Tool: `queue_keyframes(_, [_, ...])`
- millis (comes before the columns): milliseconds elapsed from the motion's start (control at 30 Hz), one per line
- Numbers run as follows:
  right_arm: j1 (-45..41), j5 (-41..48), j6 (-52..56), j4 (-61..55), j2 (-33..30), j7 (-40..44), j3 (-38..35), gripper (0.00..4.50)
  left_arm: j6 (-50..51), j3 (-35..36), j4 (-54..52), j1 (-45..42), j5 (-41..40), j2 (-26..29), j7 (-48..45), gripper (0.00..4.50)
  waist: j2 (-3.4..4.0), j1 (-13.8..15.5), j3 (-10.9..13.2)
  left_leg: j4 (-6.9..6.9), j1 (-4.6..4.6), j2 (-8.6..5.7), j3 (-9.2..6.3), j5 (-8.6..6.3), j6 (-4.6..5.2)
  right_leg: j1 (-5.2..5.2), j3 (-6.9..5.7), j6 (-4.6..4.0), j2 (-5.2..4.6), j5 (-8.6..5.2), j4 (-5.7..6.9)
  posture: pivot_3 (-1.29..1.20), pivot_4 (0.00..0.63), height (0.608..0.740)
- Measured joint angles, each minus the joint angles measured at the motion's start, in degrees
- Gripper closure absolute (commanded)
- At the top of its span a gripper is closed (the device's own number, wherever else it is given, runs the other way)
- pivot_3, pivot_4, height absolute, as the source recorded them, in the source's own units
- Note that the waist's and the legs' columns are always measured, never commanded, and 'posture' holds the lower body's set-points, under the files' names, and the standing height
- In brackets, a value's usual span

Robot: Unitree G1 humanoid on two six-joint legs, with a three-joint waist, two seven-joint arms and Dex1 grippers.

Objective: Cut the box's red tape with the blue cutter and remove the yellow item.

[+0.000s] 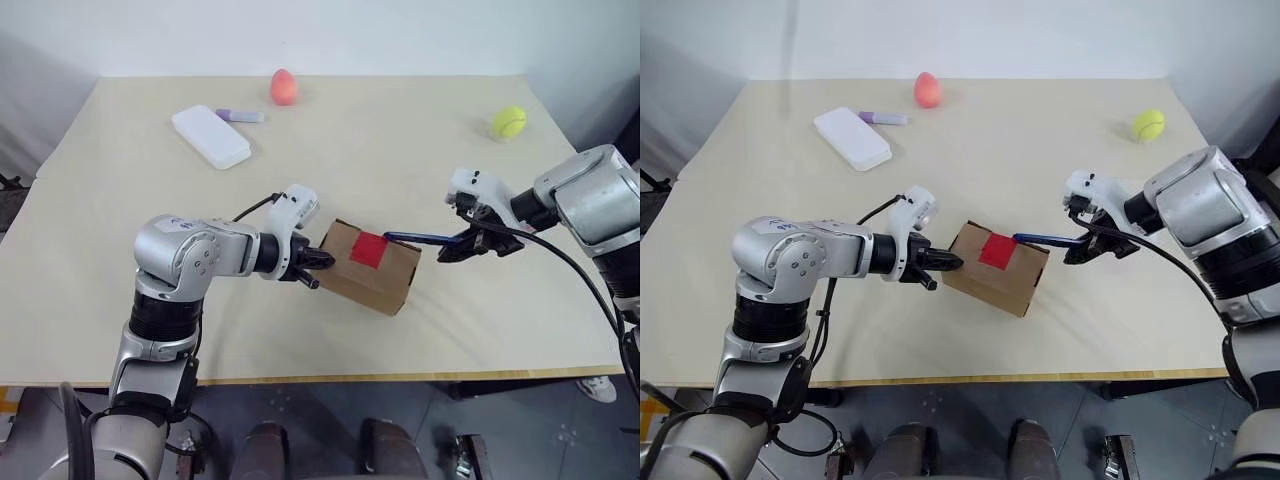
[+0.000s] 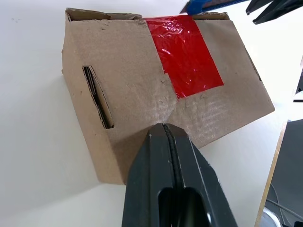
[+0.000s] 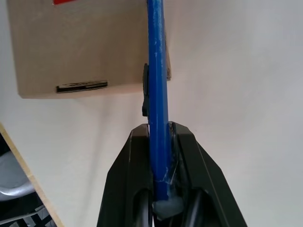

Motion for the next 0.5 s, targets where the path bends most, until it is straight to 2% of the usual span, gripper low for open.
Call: queue_keyframes(500, [2.48, -0.77, -0.71, -0.46, 0.13, -2.13, -0.52, 4.33, -2.06, -1.32, 0.85, -0.15, 0.01, 0.38, -0.49, 4.50, 0.00, 0.15, 0.00, 0.00, 0.00, 0.00, 0.00, 0.00, 0.00, 0.03, 0.00, 0.02, 0.00, 0.01, -0.04, 0.00, 0.150, 0.740])
